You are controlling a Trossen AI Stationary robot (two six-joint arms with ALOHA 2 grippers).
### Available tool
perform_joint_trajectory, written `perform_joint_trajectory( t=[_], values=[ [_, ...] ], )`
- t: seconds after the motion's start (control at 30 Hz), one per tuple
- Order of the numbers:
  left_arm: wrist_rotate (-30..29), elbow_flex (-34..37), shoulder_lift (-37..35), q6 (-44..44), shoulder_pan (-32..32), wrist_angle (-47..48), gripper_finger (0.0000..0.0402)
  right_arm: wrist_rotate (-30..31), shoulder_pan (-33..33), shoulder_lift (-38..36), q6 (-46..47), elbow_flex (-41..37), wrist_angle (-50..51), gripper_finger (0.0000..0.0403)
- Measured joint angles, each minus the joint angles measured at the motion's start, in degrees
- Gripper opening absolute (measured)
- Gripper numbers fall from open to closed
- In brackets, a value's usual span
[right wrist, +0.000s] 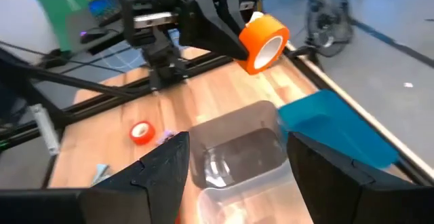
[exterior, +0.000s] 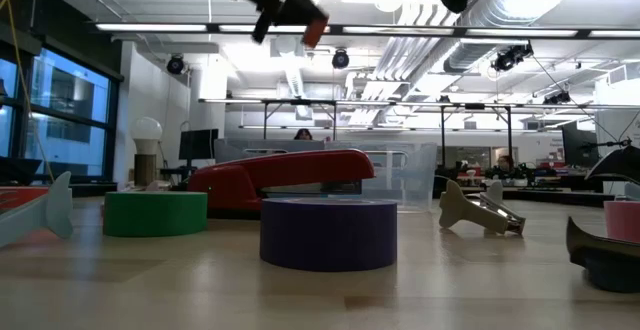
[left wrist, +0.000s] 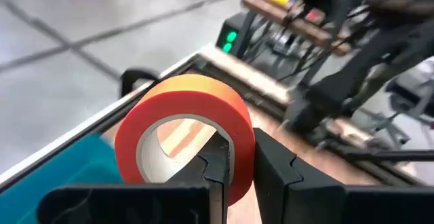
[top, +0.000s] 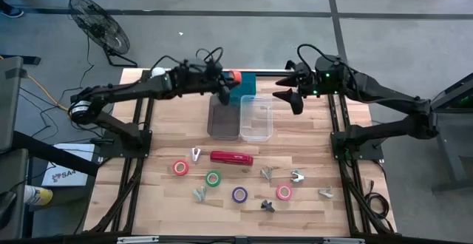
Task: Pick and place Stapler, Stapler remover, tape
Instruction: Put the orange tape into the blue bin
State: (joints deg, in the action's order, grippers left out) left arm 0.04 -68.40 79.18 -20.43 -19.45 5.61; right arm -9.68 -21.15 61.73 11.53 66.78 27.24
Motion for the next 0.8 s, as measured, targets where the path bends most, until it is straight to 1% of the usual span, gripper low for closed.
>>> perform_joint_trajectory(
  t=[0.17, 0.4, 0.5, 0.73, 0.8],
  values=[
    [4.75, 0.0, 1.56, 0.03, -6.63, 6.25, 0.0033, 3.08, 0.0, -0.62, 0.85, 0.0, 1.6, 0.0239],
    [14.02, -0.02, 6.18, 0.2, -13.89, 8.83, 0.0033, 6.43, 0.0, -0.67, 2.16, 0.0, 2.49, 0.0238],
    [17.62, -0.02, 8.73, -2.02, -15.91, 8.88, 0.0033, 8.3, 0.0, -0.67, 2.87, 0.0, 3.03, 0.0239],
    [20.88, -0.08, 14.46, -5.87, -18.21, 4.08, 0.0033, 10.62, 0.0, -0.67, 3.64, 0.0, 4.01, 0.0239],
    [20.93, -0.84, 16.18, -7.17, -18.83, 4.81, 0.0033, 10.85, 0.0, -0.67, 3.68, 0.0, 4.05, 0.0238]
  ],
)
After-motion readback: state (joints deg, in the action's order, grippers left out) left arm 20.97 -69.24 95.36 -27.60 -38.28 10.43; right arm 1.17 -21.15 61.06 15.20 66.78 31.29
